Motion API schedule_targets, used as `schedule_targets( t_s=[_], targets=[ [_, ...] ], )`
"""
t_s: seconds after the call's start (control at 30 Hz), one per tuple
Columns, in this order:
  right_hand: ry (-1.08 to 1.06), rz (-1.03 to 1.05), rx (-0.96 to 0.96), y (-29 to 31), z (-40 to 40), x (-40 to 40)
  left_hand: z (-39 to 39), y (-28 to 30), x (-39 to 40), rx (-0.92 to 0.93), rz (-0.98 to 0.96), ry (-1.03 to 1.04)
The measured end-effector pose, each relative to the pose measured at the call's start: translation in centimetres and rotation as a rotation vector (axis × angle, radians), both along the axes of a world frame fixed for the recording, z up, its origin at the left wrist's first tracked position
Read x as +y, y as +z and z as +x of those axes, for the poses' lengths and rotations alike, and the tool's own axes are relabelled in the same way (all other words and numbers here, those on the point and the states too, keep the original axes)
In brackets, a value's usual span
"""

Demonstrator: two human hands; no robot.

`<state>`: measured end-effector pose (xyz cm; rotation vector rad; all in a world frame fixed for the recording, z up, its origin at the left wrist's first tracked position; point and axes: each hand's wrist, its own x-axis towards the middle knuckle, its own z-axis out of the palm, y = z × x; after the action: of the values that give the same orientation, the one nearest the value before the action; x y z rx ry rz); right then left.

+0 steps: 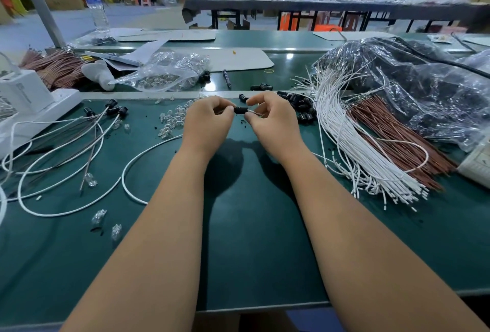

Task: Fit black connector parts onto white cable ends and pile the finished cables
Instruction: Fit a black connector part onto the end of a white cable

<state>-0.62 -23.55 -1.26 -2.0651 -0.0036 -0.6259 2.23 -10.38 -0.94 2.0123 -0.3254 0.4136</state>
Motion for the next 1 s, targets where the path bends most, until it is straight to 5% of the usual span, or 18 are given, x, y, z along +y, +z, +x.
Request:
schedule_targets(
  t_s=[0.43, 0.67, 1.0],
  targets=[
    [-0.117, -0.123, -0.136, 0.5, -0.6, -0.1, 0.5, -0.1, 0.4, 0.039, 0.004, 0.059],
    [-0.132, -0.379, -0.181, 0.5, -1.1, -0.2, 0.4, 0.0, 0.5, 0.077, 0.02, 0.076],
    [-0.16, 0.006, -0.131, 0.9, -0.6, -0.7, -0.2, 0.5, 0.5, 0.121, -0.143, -0.046]
  ],
)
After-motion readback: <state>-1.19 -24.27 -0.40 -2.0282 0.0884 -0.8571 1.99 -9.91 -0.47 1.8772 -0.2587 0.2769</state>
